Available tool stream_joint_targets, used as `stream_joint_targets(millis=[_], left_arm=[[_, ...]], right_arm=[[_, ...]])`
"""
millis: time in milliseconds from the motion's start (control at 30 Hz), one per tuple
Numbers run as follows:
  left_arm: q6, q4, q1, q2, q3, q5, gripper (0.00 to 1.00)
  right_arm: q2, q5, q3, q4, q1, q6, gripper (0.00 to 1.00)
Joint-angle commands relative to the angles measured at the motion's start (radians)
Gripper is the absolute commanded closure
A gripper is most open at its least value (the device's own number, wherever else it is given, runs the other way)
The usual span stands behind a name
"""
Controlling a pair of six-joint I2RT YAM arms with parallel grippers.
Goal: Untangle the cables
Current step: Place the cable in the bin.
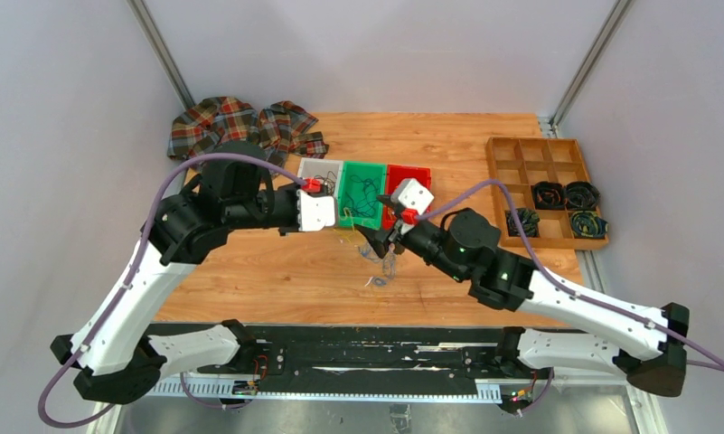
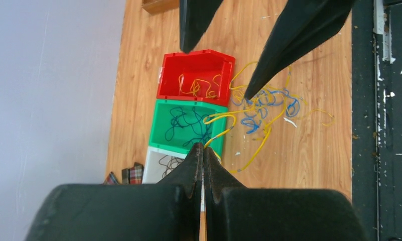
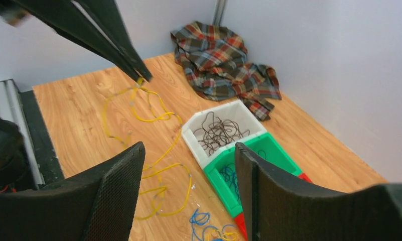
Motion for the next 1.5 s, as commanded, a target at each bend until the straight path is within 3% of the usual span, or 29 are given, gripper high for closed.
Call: stream_joint_targets(millis=[0, 100, 233, 533, 967, 1467], left_arm=[[-0.002, 0.018, -0.016, 0.059, 0.071, -0.028, 1.0], [-0.063, 0.07, -0.016, 0.139, 0.109, -0.064, 0.99], [-0.16, 0.12, -0.016, 0.312, 0.214, -0.184, 1.0], [-0.277, 0.18, -0.016, 0.72, 0.448, -0.319, 0.99], [-0.252, 0.395, -0.018, 0.984, 0.444, -0.412, 1.0], [-0.254, 0.543, -0.062, 1.089, 0.366, -0.388, 1.0]], right_arm=[[0.048, -0.044, -0.031, 0.063, -0.137, 0.149, 0.35], [0.055, -0.003, -0.092, 0.061, -0.264, 0.241, 0.39], [0.002, 0.203, -0.208, 0.038, -0.375, 0.344, 0.35], [-0.137, 0.511, -0.299, -0.126, -0.438, 0.435, 0.3], [-0.247, 0.546, -0.352, -0.21, -0.447, 0.486, 0.31], [-0.286, 0.531, -0.361, -0.269, -0.447, 0.509, 0.32]])
